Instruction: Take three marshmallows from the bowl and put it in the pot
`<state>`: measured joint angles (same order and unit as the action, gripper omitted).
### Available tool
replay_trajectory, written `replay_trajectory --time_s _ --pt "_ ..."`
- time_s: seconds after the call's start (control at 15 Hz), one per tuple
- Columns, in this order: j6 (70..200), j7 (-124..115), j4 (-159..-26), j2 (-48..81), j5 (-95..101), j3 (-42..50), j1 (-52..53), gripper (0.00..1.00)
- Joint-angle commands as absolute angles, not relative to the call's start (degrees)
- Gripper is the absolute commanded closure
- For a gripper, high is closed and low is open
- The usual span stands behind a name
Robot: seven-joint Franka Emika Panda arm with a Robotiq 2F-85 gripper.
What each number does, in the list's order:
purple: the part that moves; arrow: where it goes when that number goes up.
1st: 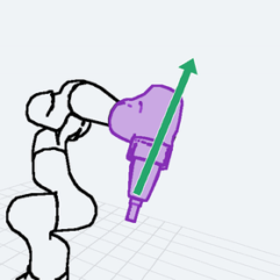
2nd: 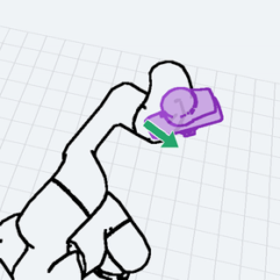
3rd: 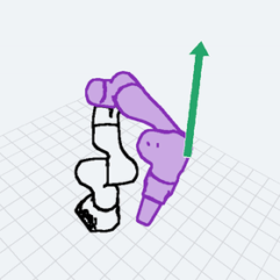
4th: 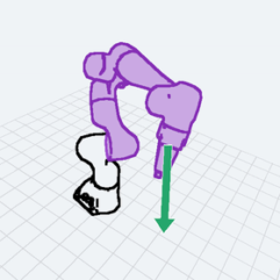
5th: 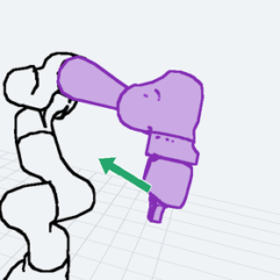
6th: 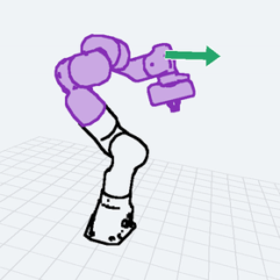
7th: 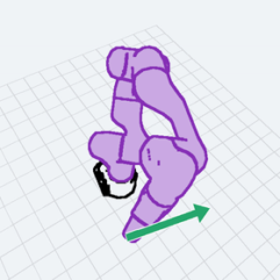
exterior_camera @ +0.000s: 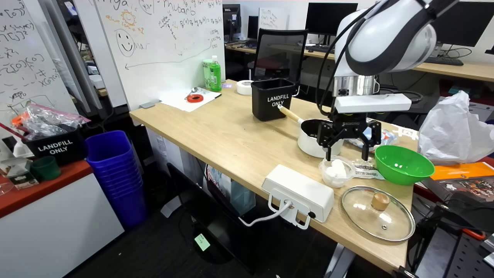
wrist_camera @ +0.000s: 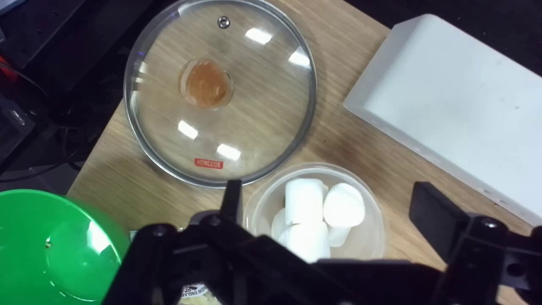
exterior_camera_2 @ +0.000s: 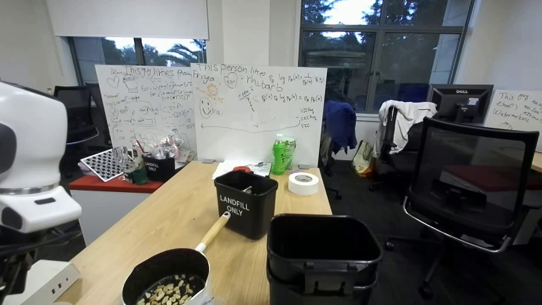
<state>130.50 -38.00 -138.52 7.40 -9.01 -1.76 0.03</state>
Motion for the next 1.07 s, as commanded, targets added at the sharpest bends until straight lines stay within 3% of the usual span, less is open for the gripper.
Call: replay_trajectory --time_s 0.0,1.0 --pt "131.8 -39.0 -136.2 10.4 -10.1 -0.3 0.7 0.00" --pt "133.9 -42.4 -136.4 11.7 -9.4 1.9 0.7 0.00"
